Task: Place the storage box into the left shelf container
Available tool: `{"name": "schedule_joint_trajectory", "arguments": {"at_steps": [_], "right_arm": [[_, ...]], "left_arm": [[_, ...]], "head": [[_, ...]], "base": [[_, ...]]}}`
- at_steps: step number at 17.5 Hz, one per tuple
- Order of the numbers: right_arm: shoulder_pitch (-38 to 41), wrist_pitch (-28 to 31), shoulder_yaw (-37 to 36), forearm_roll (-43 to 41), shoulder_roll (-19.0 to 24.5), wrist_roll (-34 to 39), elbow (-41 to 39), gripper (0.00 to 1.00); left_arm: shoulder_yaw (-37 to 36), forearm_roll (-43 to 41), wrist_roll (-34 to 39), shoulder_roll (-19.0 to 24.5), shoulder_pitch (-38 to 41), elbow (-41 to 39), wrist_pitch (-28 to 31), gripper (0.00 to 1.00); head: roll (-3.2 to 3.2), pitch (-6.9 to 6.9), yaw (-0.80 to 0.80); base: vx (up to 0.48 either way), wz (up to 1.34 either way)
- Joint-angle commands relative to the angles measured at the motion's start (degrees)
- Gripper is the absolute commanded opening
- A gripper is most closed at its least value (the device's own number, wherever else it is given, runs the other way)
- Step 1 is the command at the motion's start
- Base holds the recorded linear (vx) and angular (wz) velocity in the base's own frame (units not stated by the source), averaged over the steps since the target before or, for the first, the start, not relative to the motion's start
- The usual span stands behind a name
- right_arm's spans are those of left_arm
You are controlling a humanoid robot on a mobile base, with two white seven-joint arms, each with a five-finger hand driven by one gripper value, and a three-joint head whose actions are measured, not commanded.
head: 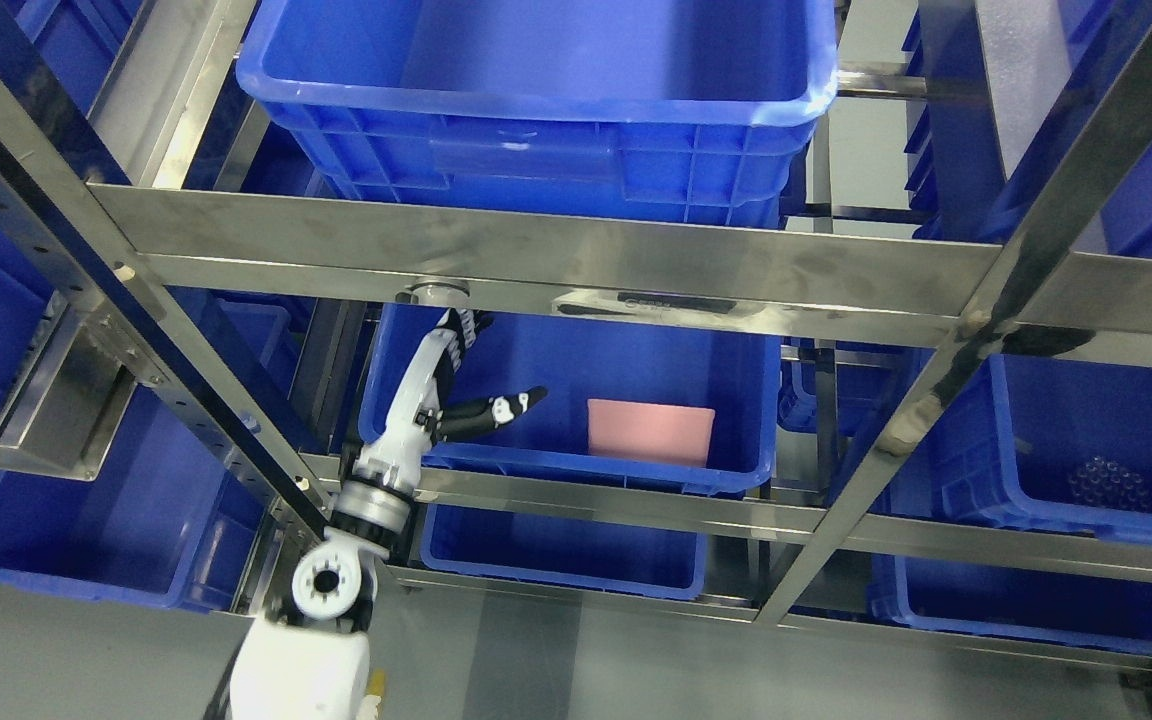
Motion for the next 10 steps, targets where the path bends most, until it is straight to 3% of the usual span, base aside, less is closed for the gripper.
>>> {"name": "schedule_joint_trajectory", "arguments": {"at_steps": [1, 5, 10], "right_arm": [[0.53, -0.02, -0.26, 0.09, -1.0, -0.02, -1.0, 1.0], [0.53, -0.02, -0.26, 0.09, -1.0, -0.02, -1.0, 1.0], [0.53, -0.02, -0.26, 0.09, -1.0, -0.02, -1.0, 1.0]], "left_arm": [[-0.4, 5.86, 2.91, 1.0, 13.25, -18.83, 0.89, 1.0], [0.04, 5.77, 5.54, 1.0, 13.35, -19.45, 5.1, 1.0], [-0.05, 5.77, 5.99, 1.0, 13.35, -19.54, 5.46, 1.0]], "head": [[0.0, 0.0, 0.0], [0.0, 0.0, 0.0], [0.0, 0.0, 0.0]], "base": [[0.0, 0.0], [0.0, 0.0], [0.0, 0.0]]}}
